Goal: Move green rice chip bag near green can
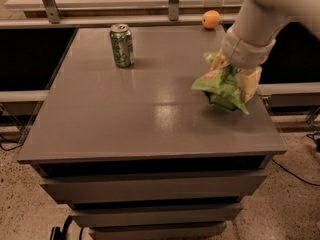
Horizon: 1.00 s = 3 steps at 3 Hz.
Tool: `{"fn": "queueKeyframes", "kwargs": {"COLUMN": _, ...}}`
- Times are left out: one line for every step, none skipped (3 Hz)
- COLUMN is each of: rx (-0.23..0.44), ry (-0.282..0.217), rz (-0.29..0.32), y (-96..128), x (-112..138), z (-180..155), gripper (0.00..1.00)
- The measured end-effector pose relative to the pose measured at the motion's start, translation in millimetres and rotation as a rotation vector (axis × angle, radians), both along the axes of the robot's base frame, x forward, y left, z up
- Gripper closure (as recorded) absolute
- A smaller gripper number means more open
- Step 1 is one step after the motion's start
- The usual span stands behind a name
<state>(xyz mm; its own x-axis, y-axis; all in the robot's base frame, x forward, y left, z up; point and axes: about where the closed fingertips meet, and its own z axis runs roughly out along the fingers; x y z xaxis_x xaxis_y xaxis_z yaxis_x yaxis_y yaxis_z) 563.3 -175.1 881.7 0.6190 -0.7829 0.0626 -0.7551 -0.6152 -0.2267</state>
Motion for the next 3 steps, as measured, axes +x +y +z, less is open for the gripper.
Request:
{"fn": "queueKeyframes", "kwargs": {"rx": 0.062, "ry": -0.106, "rz": -0.050, "y": -21, "x": 4, "z": 65, "gripper": 1.00}}
{"fn": "queueKeyframes", "kwargs": {"rx": 0.109, "ry": -0.158, "rz": -0.081, "y": -33, "x": 10, "z": 100, "gripper": 1.00}}
{"fn": "queueKeyframes", "kwargs": {"rx": 0.177, "ry": -0.185, "rz": -0.082, "y": -26, "x": 17, "z": 117, "gripper": 1.00}}
